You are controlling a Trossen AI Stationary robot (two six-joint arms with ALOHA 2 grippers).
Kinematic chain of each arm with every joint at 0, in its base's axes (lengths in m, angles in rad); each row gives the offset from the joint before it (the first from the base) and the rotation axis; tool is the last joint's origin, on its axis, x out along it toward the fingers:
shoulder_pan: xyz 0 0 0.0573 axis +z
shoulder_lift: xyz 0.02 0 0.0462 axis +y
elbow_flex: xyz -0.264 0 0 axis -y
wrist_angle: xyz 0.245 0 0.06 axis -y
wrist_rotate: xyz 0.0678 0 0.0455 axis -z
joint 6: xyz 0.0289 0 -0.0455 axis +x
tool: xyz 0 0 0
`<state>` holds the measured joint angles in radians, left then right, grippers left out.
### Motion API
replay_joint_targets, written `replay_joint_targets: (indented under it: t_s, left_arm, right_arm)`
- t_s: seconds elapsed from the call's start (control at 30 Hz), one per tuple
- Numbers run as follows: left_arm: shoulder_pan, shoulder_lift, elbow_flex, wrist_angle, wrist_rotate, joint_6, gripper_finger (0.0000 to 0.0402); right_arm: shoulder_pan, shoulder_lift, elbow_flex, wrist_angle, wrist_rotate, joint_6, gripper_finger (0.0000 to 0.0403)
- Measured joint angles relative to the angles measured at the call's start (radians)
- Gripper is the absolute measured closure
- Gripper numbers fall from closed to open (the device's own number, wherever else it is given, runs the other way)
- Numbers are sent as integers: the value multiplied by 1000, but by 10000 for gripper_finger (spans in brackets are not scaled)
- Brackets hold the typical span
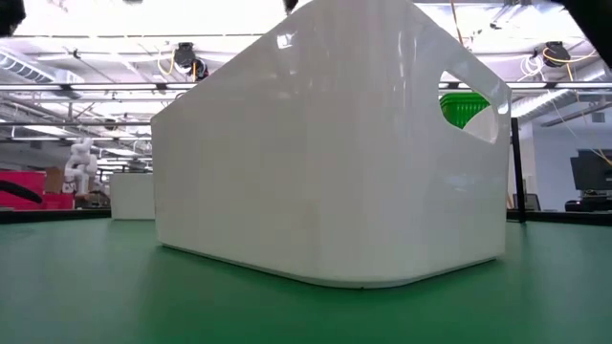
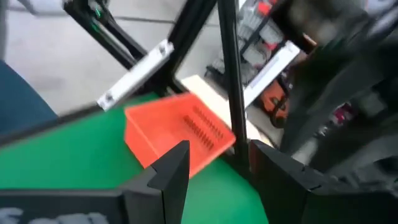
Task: Stack baskets on shelf by color
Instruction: Stack the orange bin on top of the orange bin on the shelf
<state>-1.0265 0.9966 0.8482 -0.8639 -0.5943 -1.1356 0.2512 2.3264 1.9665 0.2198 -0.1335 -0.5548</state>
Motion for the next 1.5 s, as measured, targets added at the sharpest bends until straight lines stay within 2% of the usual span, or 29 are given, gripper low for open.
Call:
replay_joint_targets:
  t_s: [0.13,0.33,0.57,0.83,1.03,1.3,1.4,1.5]
  left_arm:
    - [0,45,56,-119,-23,-67,271]
    - [0,65,58,-138,118,-161,271]
    - [0,61,58,-199,122,-227,271]
    - [7,64,58,-216,96,-224,271]
    - [13,64,58,-225,95,-223,271]
    - [-15,71,58,-219,164,-326,271]
    - [-33,97,58,-196,219,-402,271]
    - [-44,139,58,-124,266,-479,271]
  right_arm:
    - [-9,79,101,-50,3,-3,240]
    - [-8,158,172,-81,0,-32,241]
    - [-18,293,389,-160,-26,-86,241]
    - [-16,320,390,-149,-40,-133,241]
    - [-13,347,389,-142,-79,-260,241]
    - [5,307,389,-153,51,-368,241]
    - [26,243,389,-227,145,-376,241]
    - [47,164,374,-333,302,-313,245]
